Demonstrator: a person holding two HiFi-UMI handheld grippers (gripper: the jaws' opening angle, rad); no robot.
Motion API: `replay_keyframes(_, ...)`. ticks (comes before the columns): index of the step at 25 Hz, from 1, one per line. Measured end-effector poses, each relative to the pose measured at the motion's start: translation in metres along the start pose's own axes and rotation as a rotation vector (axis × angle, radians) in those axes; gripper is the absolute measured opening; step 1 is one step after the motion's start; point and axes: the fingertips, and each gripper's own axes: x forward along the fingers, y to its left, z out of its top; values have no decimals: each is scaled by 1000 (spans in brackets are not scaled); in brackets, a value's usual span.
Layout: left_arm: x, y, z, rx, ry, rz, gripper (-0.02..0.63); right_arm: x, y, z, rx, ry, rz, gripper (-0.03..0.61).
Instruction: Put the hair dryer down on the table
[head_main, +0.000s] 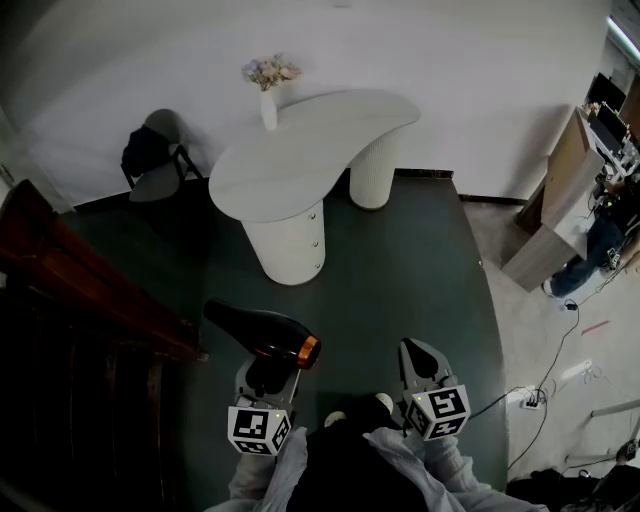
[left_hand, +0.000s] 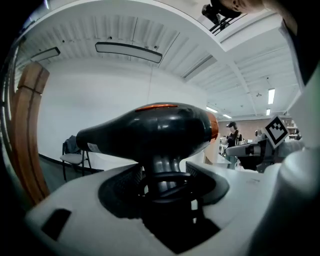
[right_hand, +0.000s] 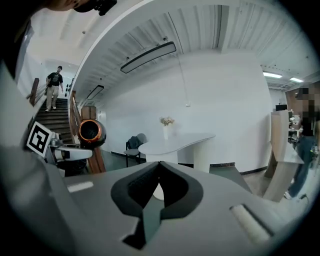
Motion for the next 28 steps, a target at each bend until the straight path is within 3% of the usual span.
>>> replay_keyframes(15, 29, 19, 3, -3, 13, 26, 276, 48, -12, 2, 26, 21, 23, 9)
replay_keyframes(28, 176, 43, 47, 27, 9, 35, 276, 171, -103, 45, 41, 27, 54, 9)
